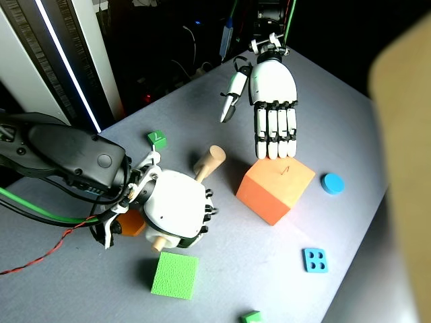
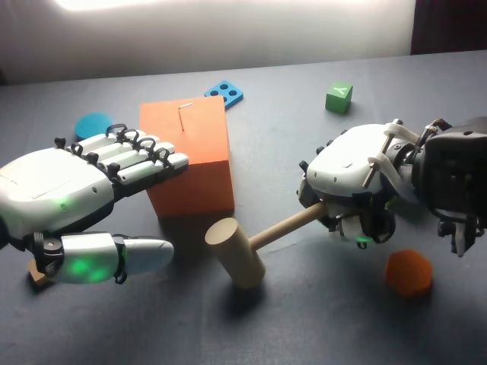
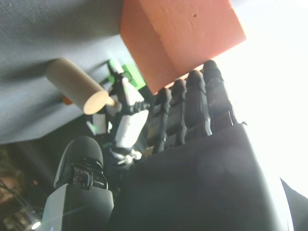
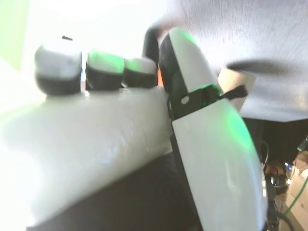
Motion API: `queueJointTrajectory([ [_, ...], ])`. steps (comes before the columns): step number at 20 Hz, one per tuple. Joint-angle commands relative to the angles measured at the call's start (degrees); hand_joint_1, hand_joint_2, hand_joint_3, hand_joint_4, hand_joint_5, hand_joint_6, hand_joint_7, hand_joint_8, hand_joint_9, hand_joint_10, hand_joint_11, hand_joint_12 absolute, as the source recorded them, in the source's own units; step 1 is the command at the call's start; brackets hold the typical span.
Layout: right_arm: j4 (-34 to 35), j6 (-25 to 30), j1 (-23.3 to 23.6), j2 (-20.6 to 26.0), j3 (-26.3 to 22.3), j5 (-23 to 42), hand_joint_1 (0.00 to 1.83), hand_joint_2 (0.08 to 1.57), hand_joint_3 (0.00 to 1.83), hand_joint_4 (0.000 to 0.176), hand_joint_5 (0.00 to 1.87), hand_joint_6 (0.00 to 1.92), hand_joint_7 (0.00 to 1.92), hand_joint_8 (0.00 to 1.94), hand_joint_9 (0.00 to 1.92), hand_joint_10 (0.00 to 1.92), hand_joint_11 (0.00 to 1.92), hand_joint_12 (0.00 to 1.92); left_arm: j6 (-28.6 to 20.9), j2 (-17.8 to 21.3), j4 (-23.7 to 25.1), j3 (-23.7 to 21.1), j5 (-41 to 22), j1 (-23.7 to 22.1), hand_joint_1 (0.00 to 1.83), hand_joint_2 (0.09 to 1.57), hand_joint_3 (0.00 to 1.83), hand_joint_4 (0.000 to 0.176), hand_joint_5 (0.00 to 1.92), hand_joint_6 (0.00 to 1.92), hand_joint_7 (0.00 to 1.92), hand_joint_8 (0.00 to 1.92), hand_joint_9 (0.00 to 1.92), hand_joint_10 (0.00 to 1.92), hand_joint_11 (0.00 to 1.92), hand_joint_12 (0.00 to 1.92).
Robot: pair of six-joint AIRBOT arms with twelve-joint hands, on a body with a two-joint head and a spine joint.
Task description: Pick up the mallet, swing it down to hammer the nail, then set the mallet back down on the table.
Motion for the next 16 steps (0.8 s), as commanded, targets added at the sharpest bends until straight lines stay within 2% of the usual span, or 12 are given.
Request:
queueJointTrajectory([
  [1, -1.32, -1.17, 0.58, 0.59, -0.22, -0.17, 0.7, 1.3, 0.01, 0.0, 1.11, 1.92, 1.4, 1.94, 1.53, 1.92, 1.66, 1.92, -0.37, -0.12, -0.45, 0.2, -3.4, -0.07, 0.0, 1.25, 0.0, 0.0, 0.09, 0.0, 0.11, 0.0, 0.09, 0.0, 0.0, 0.2],
  [3, -1.32, -1.73, 0.6, 1.0, -0.74, -0.16, 0.48, 1.39, 0.0, 0.0, 1.31, 1.92, 1.55, 1.94, 1.66, 1.92, 1.8, 1.92, -0.37, -0.12, -0.45, 0.28, -3.19, -0.07, 0.0, 1.26, 0.0, 0.0, 0.09, 0.0, 0.11, 0.0, 0.09, 0.0, 0.0, 0.19],
  [5, -1.32, -2.67, 0.76, 1.76, -1.66, -0.14, 0.37, 1.47, 0.02, 0.0, 1.35, 1.92, 1.61, 1.94, 1.71, 1.92, 1.85, 1.92, -0.37, -0.12, -0.45, 0.4, -3.09, -0.07, 0.0, 1.26, 0.0, 0.0, 0.11, 0.0, 0.13, 0.0, 0.1, 0.01, 0.0, 0.19],
  [6, -1.32, -3.01, 0.93, 2.5, -2.4, -0.17, 0.36, 1.49, 0.02, 0.0, 1.34, 1.92, 1.62, 1.94, 1.72, 1.92, 1.86, 1.92, -0.37, -0.12, -0.45, 0.46, -3.08, -0.07, 0.0, 1.26, 0.0, 0.0, 0.11, 0.0, 0.13, 0.01, 0.11, 0.01, 0.0, 0.2],
  [7, -1.32, -3.07, 1.12, 3.2, -2.99, -0.33, 0.45, 1.49, 0.01, 0.0, 1.34, 1.92, 1.62, 1.94, 1.73, 1.92, 1.88, 1.92, -0.37, -0.12, -0.45, 0.5, -3.05, -0.07, 0.0, 1.26, 0.0, 0.0, 0.1, 0.0, 0.13, 0.01, 0.11, 0.01, 0.0, 0.2],
  [9, -1.32, -2.92, 1.66, 5.2, -4.28, -1.12, 0.48, 1.49, 0.0, 0.0, 1.36, 1.92, 1.65, 1.94, 1.75, 1.92, 1.89, 1.92, -0.38, -0.12, -0.45, 0.58, -3.03, -0.07, 0.0, 1.26, 0.0, 0.0, 0.11, 0.0, 0.14, 0.0, 0.11, 0.01, 0.0, 0.23],
  [10, -1.32, -2.94, 2.03, 6.88, -5.49, -1.63, 0.42, 1.51, 0.01, 0.0, 1.35, 1.92, 1.67, 1.94, 1.77, 1.92, 1.9, 1.92, -0.38, -0.12, -0.45, 0.6, -3.01, -0.07, 0.0, 1.26, 0.0, 0.0, 0.1, 0.0, 0.12, 0.0, 0.1, 0.0, 0.0, 0.21],
  [16, -1.35, -2.68, 5.72, 14.39, -10.67, -2.22, 0.44, 1.56, 0.01, 0.0, 1.32, 1.92, 1.66, 1.94, 1.75, 1.92, 1.9, 1.92, -0.38, -0.12, -0.45, 0.6, -3.01, -0.1, 0.0, 1.27, 0.0, 0.0, 0.11, 0.0, 0.14, 0.01, 0.11, 0.0, 0.0, 0.21],
])
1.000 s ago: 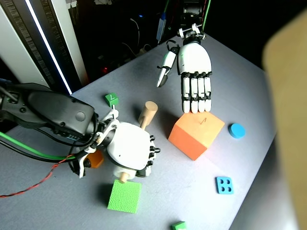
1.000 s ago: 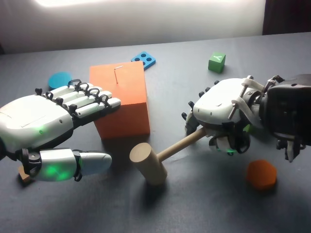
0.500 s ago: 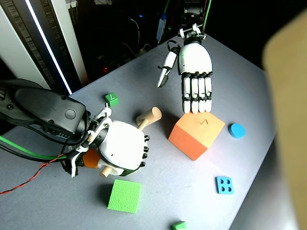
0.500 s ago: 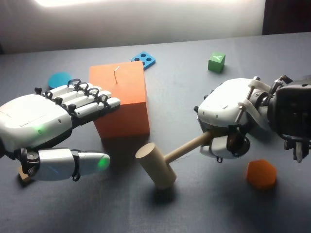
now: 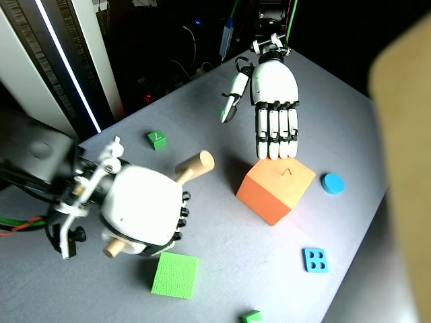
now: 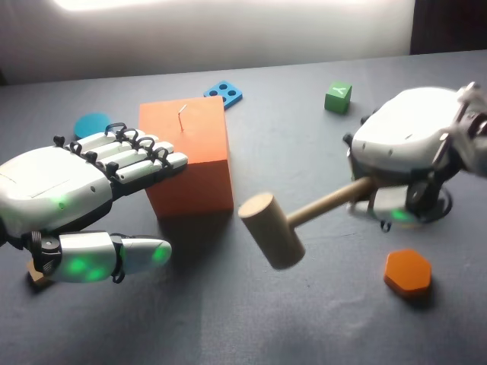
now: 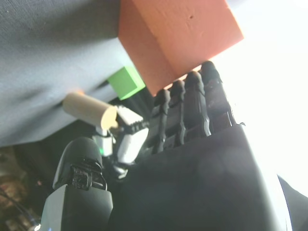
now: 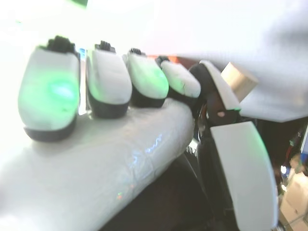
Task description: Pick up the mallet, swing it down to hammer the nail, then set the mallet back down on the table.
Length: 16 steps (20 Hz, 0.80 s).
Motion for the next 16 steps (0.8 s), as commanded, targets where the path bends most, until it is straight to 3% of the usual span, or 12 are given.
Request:
queueJointTrajectory([
  [1, -1.05, 0.7, 1.33, 1.39, -0.12, -0.61, 0.54, 1.56, 0.0, 0.04, 1.33, 1.92, 1.65, 1.94, 1.75, 1.92, 1.89, 1.92, -0.36, -0.12, -0.54, 0.25, -3.1, -0.11, 0.0, 1.26, 0.0, 0.0, 0.11, 0.0, 0.14, 0.0, 0.11, 0.0, 0.0, 0.21],
  [3, -1.06, 1.42, 3.02, 3.2, -0.43, -0.58, 0.56, 1.55, 0.02, 0.082, 1.32, 1.92, 1.61, 1.94, 1.72, 1.92, 1.87, 1.92, -0.36, -0.11, -0.54, 0.26, -3.1, -0.15, 0.0, 1.26, 0.0, 0.0, 0.13, 0.0, 0.15, 0.0, 0.13, 0.0, 0.0, 0.26],
  [4, -1.07, 2.24, 4.07, 4.21, -0.42, -0.13, 0.51, 1.57, 0.02, 0.12, 1.33, 1.92, 1.62, 1.94, 1.72, 1.92, 1.86, 1.92, -0.36, -0.11, -0.54, 0.26, -3.1, -0.18, 0.0, 1.25, 0.0, 0.0, 0.12, 0.0, 0.15, 0.0, 0.12, 0.0, 0.0, 0.26],
  [7, -1.1, 4.24, 6.8, 5.02, 0.28, 2.33, 0.51, 1.57, 0.01, 0.137, 1.33, 1.92, 1.6, 1.94, 1.7, 1.92, 1.84, 1.92, -0.36, -0.11, -0.54, 0.28, -3.1, -0.22, 0.0, 1.26, 0.0, 0.0, 0.12, 0.0, 0.15, 0.0, 0.12, 0.0, 0.0, 0.24],
  [9, -1.13, 6.52, 8.58, 4.56, 1.18, 2.41, 0.46, 1.57, 0.03, 0.133, 1.34, 1.92, 1.6, 1.94, 1.7, 1.92, 1.83, 1.92, -0.36, -0.11, -0.54, 0.36, -3.1, -0.22, 0.0, 1.26, 0.0, 0.0, 0.13, 0.0, 0.15, 0.0, 0.13, 0.01, 0.0, 0.24],
  [10, -2.16, 7.38, 9.54, 4.09, 1.52, 2.24, 0.45, 1.57, 0.06, 0.142, 1.32, 1.92, 1.6, 1.94, 1.7, 1.92, 1.84, 1.92, -0.36, -0.11, -0.53, 0.43, -3.1, -0.22, 0.0, 1.26, 0.0, 0.0, 0.12, 0.0, 0.15, 0.0, 0.12, 0.01, 0.0, 0.24],
  [12, -34.55, 34.88, 9.52, 2.78, 1.61, 4.65, 0.42, 1.57, 0.06, 0.149, 1.3, 1.92, 1.58, 1.94, 1.68, 1.92, 1.82, 1.92, -0.36, -0.11, -0.35, 0.55, -3.1, -0.22, 0.0, 1.26, 0.0, 0.0, 0.12, 0.0, 0.15, 0.0, 0.12, 0.0, 0.0, 0.26],
  [13, -47.52, 43.81, 8.92, 1.64, 1.61, 8.84, 0.47, 1.57, 0.04, 0.153, 1.31, 1.92, 1.58, 1.94, 1.68, 1.92, 1.82, 1.92, -0.36, -0.12, -0.33, 0.62, -3.1, -0.22, 0.0, 1.26, 0.0, 0.0, 0.12, 0.0, 0.15, 0.0, 0.13, 0.0, 0.0, 0.28],
  [16, -55.63, 50.42, 7.43, -1.17, 1.6, 16.44, 0.53, 1.57, 0.03, 0.168, 1.31, 1.92, 1.58, 1.94, 1.69, 1.92, 1.82, 1.92, -0.36, -0.12, -0.3, 0.68, -2.96, -0.21, 0.0, 1.26, 0.0, 0.0, 0.12, 0.0, 0.15, 0.0, 0.12, 0.0, 0.0, 0.26],
])
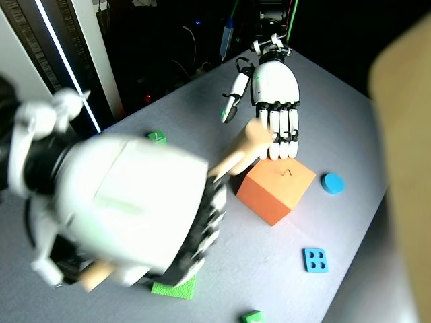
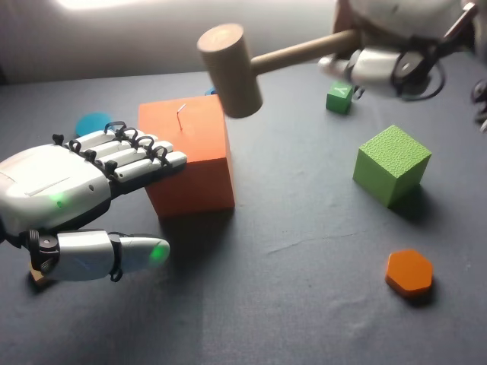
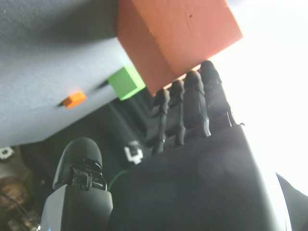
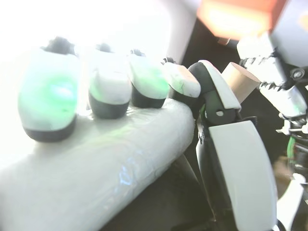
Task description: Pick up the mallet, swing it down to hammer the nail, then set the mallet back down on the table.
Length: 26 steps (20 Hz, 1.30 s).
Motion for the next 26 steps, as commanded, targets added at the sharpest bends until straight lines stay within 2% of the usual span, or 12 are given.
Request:
queueJointTrajectory([
  [1, -1.9, 0.23, -0.16, -0.6, -0.12, 9.34, 0.55, 1.57, 0.02, 0.173, 1.32, 1.92, 1.58, 1.94, 1.69, 1.92, 1.84, 1.92, -0.31, -0.12, -0.58, 0.26, -2.87, -0.17, 0.0, 1.26, 0.0, 0.0, 0.12, 0.0, 0.15, 0.0, 0.13, 0.0, 0.0, 0.28],
  [3, -2.72, -0.17, -1.68, -2.97, -0.08, 15.48, 0.56, 1.56, 0.01, 0.172, 1.32, 1.92, 1.59, 1.94, 1.68, 1.92, 1.8, 1.92, -0.31, -0.12, -0.55, 0.28, -2.83, -0.17, 0.0, 1.26, 0.0, 0.0, 0.1, 0.0, 0.14, 0.0, 0.12, 0.0, 0.0, 0.28],
  [7, -4.13, -0.18, -2.88, -6.98, 0.45, 20.84, 0.65, 1.55, 0.01, 0.176, 1.29, 1.92, 1.56, 1.94, 1.65, 1.92, 1.79, 1.92, -0.31, -0.14, -0.27, 0.28, -2.61, -0.18, 0.0, 1.26, 0.0, 0.0, 0.11, 0.0, 0.14, 0.0, 0.12, 0.0, 0.0, 0.27],
  [8, -4.89, 0.54, -3.12, -8.1, 0.86, 22.86, 0.69, 1.54, 0.0, 0.176, 1.28, 1.92, 1.55, 1.94, 1.65, 1.92, 1.8, 1.92, -0.31, -0.17, -0.09, 0.28, -2.41, -0.28, 0.0, 1.26, 0.0, 0.0, 0.12, 0.0, 0.16, 0.0, 0.14, 0.0, 0.0, 0.31],
  [11, -5.16, 0.38, -3.05, -12.09, 3.39, 25.54, 0.73, 1.54, 0.0, 0.176, 1.28, 1.92, 1.55, 1.94, 1.65, 1.92, 1.8, 1.92, -0.32, -0.36, 0.13, 0.34, -2.14, -0.51, 0.0, 1.26, 0.0, 0.0, 0.12, 0.0, 0.16, 0.0, 0.14, 0.0, 0.0, 0.31],
  [13, -5.85, -0.52, -3.07, -14.43, 5.41, 25.95, 0.74, 1.53, 0.0, 0.176, 1.28, 1.92, 1.53, 1.94, 1.63, 1.92, 1.77, 1.92, -0.32, -0.44, 0.13, 0.39, -1.95, -0.63, 0.0, 1.26, 0.0, 0.0, 0.11, 0.0, 0.14, 0.0, 0.12, 0.0, 0.0, 0.25],
  [14, -6.28, -1.62, -3.03, -15.87, 6.59, 26.12, 0.71, 1.54, 0.0, 0.176, 1.28, 1.92, 1.53, 1.94, 1.64, 1.92, 1.78, 1.92, -0.32, -0.49, 0.14, 0.45, -1.94, -0.65, 0.0, 1.26, 0.0, 0.0, 0.12, 0.0, 0.15, 0.0, 0.13, 0.0, 0.0, 0.29],
  [15, -6.33, -2.15, -2.84, -16.94, 7.48, 26.34, 0.67, 1.54, 0.0, 0.176, 1.27, 1.92, 1.54, 1.94, 1.65, 1.92, 1.79, 1.92, -0.32, -0.51, 0.21, 0.49, -1.94, -0.66, 0.0, 1.26, 0.0, 0.0, 0.1, 0.0, 0.13, 0.0, 0.1, 0.0, 0.0, 0.22],
  [17, -6.36, -2.13, -2.27, -18.88, 9.18, 26.38, 0.61, 1.55, 0.0, 0.176, 1.26, 1.92, 1.55, 1.94, 1.65, 1.92, 1.79, 1.92, -0.32, -0.52, 0.33, 0.53, -1.87, -0.66, 0.0, 1.26, 0.0, 0.0, 0.11, 0.0, 0.15, 0.0, 0.12, 0.0, 0.0, 0.26],
  [23, -6.47, -1.13, -0.47, -22.14, 12.7, 26.12, 0.61, 1.55, 0.0, 0.176, 1.26, 1.92, 1.56, 1.94, 1.65, 1.92, 1.79, 1.92, -0.32, -0.6, 0.47, 0.64, -1.82, -0.75, 0.0, 1.26, 0.0, 0.0, 0.1, 0.0, 0.14, 0.0, 0.11, 0.0, 0.0, 0.25],
  [26, -7.09, -0.82, -1.81, -23.01, 14.18, 25.92, 0.61, 1.56, 0.0, 0.176, 1.25, 1.92, 1.55, 1.94, 1.65, 1.92, 1.79, 1.92, -0.32, -0.61, 0.6, 0.68, -1.78, -0.76, 0.0, 1.26, 0.0, 0.0, 0.1, 0.0, 0.14, 0.0, 0.11, 0.0, 0.0, 0.24],
])
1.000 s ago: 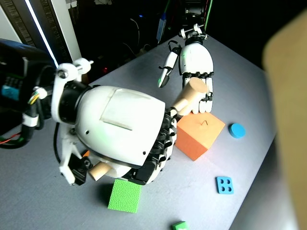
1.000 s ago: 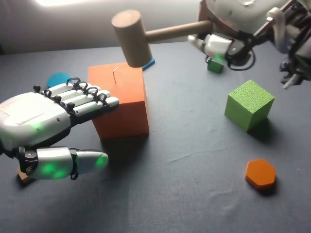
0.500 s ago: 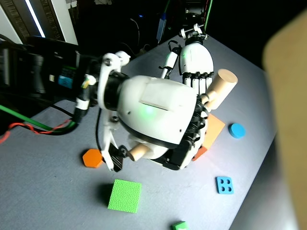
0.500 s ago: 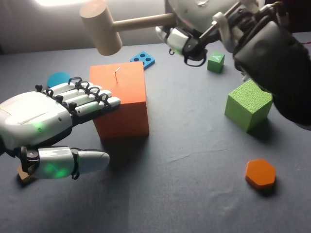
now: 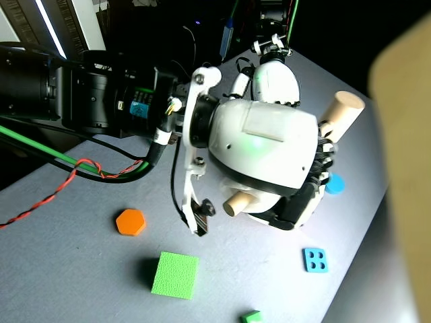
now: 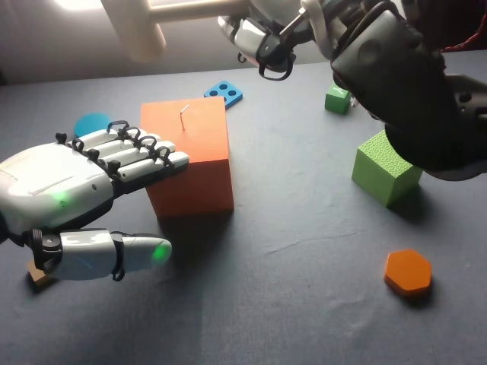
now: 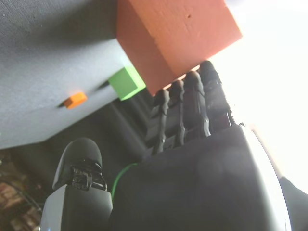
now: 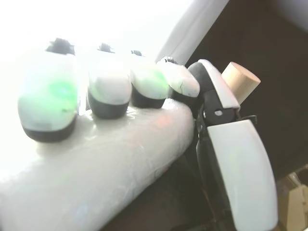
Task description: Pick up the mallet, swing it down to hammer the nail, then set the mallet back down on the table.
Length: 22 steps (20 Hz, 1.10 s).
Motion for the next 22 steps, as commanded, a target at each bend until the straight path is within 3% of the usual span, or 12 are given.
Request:
queueJointTrajectory([
  [1, -4.01, 0.41, -0.51, 0.0, 0.34, 4.54, 0.59, 1.56, 0.0, 0.176, 1.24, 1.92, 1.54, 1.94, 1.64, 1.92, 1.78, 1.92, -0.17, -0.26, -0.36, 0.27, -2.18, -0.28, 0.0, 1.26, 0.0, 0.0, 0.11, 0.0, 0.15, 0.0, 0.12, 0.0, 0.0, 0.28],
  [10, -4.38, -1.5, -10.36, 0.59, 1.03, 5.13, 0.54, 1.57, 0.0, 0.176, 1.25, 1.92, 1.55, 1.94, 1.65, 1.92, 1.8, 1.92, -0.17, -0.26, -0.21, 0.31, -2.15, -0.45, 0.0, 1.26, 0.0, 0.0, 0.11, 0.0, 0.14, 0.0, 0.11, 0.0, 0.0, 0.27],
  [13, -4.38, -0.63, -10.32, 2.47, -0.35, 5.27, 0.64, 1.55, 0.0, 0.176, 1.25, 1.92, 1.54, 1.94, 1.65, 1.92, 1.81, 1.92, -0.17, -0.26, -0.21, 0.34, -2.15, -0.45, 0.0, 1.26, 0.0, 0.0, 0.11, 0.0, 0.15, 0.0, 0.13, 0.0, 0.0, 0.31],
  [17, -4.36, 0.04, -8.39, 6.47, -3.86, 5.67, 0.64, 1.55, 0.0, 0.176, 1.24, 1.92, 1.55, 1.94, 1.65, 1.92, 1.8, 1.92, -0.17, -0.26, -0.21, 0.35, -2.15, -0.46, 0.0, 1.26, 0.0, 0.0, 0.11, 0.0, 0.15, 0.0, 0.12, 0.0, 0.0, 0.28],
  [20, -4.37, 2.31, -8.18, 11.77, -8.5, 4.2, 0.59, 1.56, 0.0, 0.176, 1.23, 1.92, 1.53, 1.94, 1.63, 1.92, 1.78, 1.92, -0.17, -0.26, -0.21, 0.35, -2.15, -0.46, 0.0, 1.26, 0.0, 0.0, 0.11, 0.0, 0.14, 0.0, 0.12, 0.0, 0.0, 0.29],
  [22, -12.72, 11.74, -9.18, 16.34, -11.07, -0.65, 0.55, 1.57, 0.0, 0.176, 1.23, 1.92, 1.54, 1.94, 1.64, 1.92, 1.79, 1.92, -0.17, -0.26, -0.21, 0.39, -2.15, -0.5, 0.0, 1.26, 0.0, 0.0, 0.09, 0.0, 0.12, 0.0, 0.1, 0.0, 0.0, 0.24],
])
